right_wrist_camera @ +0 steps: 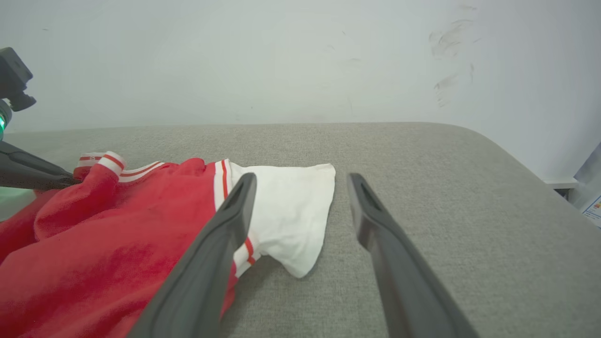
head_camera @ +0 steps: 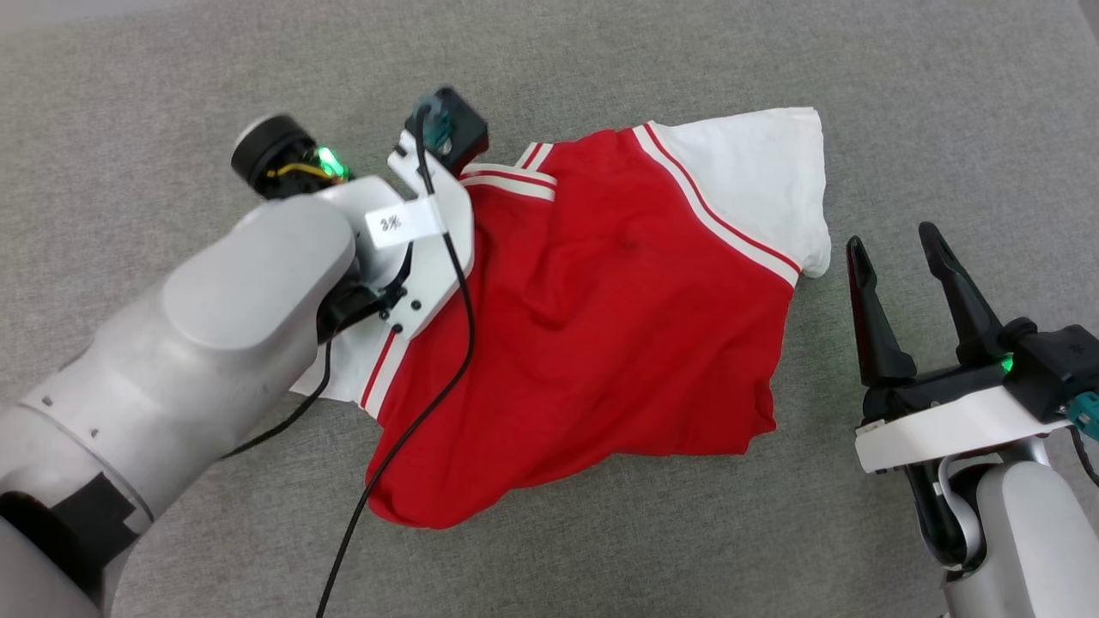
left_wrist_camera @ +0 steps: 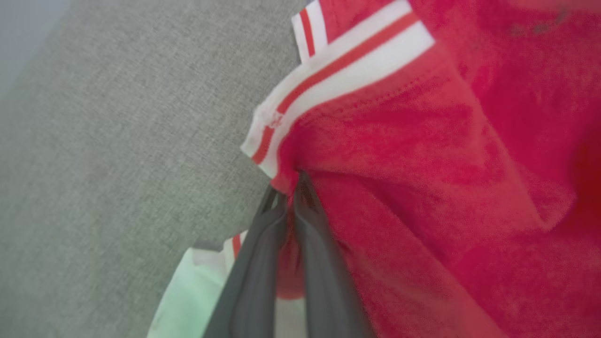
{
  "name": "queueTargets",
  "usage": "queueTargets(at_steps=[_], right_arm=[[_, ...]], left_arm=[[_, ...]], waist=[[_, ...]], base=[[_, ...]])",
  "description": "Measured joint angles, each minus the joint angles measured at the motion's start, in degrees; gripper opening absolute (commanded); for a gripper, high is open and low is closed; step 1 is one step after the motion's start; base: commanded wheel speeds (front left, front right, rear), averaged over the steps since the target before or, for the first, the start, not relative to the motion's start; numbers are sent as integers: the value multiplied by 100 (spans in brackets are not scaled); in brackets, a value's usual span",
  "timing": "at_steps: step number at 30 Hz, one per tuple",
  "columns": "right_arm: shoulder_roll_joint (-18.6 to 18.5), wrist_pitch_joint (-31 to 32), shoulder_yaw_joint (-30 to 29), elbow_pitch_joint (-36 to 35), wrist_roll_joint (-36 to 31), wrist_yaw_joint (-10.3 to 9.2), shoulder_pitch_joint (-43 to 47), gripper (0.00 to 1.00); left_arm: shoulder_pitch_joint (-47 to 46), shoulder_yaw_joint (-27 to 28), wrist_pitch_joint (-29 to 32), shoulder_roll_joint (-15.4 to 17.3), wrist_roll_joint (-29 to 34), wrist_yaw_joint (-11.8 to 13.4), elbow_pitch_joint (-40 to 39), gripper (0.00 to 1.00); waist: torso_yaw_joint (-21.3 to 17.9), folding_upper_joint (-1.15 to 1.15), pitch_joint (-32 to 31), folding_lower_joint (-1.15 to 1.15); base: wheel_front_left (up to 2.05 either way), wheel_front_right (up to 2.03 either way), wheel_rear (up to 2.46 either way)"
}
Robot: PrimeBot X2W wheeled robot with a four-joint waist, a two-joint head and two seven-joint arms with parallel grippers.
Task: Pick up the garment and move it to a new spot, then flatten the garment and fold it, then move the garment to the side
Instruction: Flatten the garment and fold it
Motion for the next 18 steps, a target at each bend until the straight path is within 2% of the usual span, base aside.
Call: queueTargets(at_steps=[5,6,7,12,15,18], right_arm=[[14,-38,-16,76,-1,0,-8,100],[13,-40,-30,92,-2,0,-8,100],[13,-49,-34,102,-4,0,-9,100],[3,-56,-79,127,-20,0,-1,100],[-19,-55,-127,129,-38,0,53,100],[-23,-46,-149,124,-38,0,131,100]], left_arm=[[194,-10,-79,-14,41,0,183,0],[205,-14,-190,-22,37,0,215,29],[208,-24,-350,-25,33,0,246,100],[10,114,-1223,-38,-53,0,345,100],[-194,247,-1377,10,-265,0,330,100],[-354,330,-1247,164,-525,0,294,100]], waist=[[-10,0,8,0],[10,0,-4,0],[31,0,-20,0],[173,0,-152,0],[276,0,-246,0],[367,0,-344,0]], base=[[0,0,0],[0,0,0],[0,0,0],[0,0,0],[0,0,0],[0,0,0]])
